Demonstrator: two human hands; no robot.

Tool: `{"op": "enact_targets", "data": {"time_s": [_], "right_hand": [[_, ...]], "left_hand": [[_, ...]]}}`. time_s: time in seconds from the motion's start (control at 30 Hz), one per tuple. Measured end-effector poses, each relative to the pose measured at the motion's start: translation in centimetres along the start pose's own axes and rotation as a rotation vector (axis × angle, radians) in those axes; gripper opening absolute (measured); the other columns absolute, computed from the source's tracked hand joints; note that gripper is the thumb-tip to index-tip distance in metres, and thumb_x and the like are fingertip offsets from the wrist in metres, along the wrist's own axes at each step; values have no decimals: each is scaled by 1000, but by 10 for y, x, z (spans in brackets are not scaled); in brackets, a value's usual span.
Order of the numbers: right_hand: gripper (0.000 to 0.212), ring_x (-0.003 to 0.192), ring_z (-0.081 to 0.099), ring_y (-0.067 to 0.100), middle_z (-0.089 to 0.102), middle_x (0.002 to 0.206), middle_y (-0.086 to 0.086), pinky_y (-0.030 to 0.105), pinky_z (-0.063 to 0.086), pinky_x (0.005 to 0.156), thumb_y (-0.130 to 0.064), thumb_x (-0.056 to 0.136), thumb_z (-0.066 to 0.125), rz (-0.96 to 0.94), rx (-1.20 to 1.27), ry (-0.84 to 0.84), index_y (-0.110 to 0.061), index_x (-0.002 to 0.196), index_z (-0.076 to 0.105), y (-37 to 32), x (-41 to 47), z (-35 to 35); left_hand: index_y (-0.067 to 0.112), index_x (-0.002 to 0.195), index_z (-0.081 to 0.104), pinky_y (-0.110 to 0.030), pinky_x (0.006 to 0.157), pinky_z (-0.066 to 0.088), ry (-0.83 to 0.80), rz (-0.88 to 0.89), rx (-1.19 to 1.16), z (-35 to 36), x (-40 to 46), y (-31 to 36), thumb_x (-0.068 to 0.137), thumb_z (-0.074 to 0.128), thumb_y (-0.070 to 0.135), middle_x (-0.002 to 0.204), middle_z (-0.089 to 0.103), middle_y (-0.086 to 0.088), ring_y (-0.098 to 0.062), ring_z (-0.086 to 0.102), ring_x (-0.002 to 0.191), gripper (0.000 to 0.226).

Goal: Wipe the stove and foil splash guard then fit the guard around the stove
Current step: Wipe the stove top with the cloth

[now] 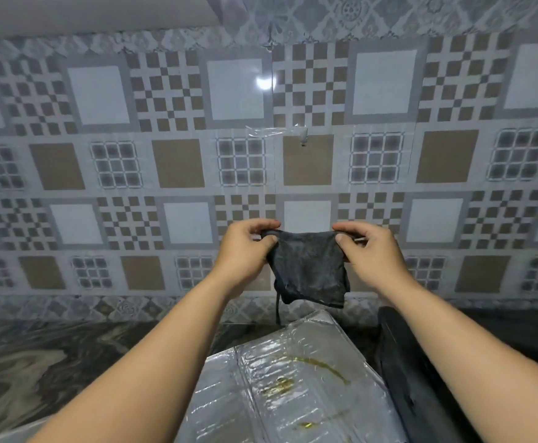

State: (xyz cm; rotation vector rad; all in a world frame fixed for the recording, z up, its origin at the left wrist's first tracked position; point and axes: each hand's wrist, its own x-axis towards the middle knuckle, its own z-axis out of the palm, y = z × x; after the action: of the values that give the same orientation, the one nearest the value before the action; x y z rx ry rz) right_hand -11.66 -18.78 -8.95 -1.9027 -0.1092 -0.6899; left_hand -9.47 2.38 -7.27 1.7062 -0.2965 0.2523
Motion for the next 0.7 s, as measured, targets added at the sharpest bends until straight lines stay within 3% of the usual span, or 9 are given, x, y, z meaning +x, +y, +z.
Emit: {"op": "enact_targets", "data": {"time_s": [0.23, 0.43, 0.53, 0.7], "right_hand": [[19, 99, 64, 10, 70, 103, -7, 37, 54, 92, -15, 93, 63, 52, -14, -68, -22, 108, 73, -4, -72, 0], [20, 96, 65, 12, 71, 97, -8, 40, 57, 87, -12, 92, 63, 67, 33, -112, -29, 96, 73, -14, -123, -21], [22, 94, 65, 11, 71, 95, -8, 37, 57, 85, -11, 92, 63, 69, 47, -121, -30, 92, 72, -17, -145, -45], [18, 87, 64, 5, 72, 93, -3, 29, 53, 84, -6, 91, 63, 42, 53, -127, -20, 94, 74, -20, -177, -102]], "left_hand": [[13, 113, 69, -27, 72, 60, 20, -87, 22, -13, -80, -8, 93, 61, -1, 107, 66, -2, -17, 70, 89, 26], [15, 115, 71, -36, 84, 61, 33, -118, 52, -9, -140, 3, 92, 63, 1, 110, 64, 2, -18, 67, 98, 28], [17, 113, 72, -39, 85, 61, 41, -118, 55, 3, -169, 12, 92, 64, 2, 111, 64, 1, -22, 67, 103, 27], [14, 112, 70, -38, 77, 62, 18, -128, -24, 38, -218, 32, 92, 62, -1, 112, 66, -12, -27, 72, 92, 26]]}}
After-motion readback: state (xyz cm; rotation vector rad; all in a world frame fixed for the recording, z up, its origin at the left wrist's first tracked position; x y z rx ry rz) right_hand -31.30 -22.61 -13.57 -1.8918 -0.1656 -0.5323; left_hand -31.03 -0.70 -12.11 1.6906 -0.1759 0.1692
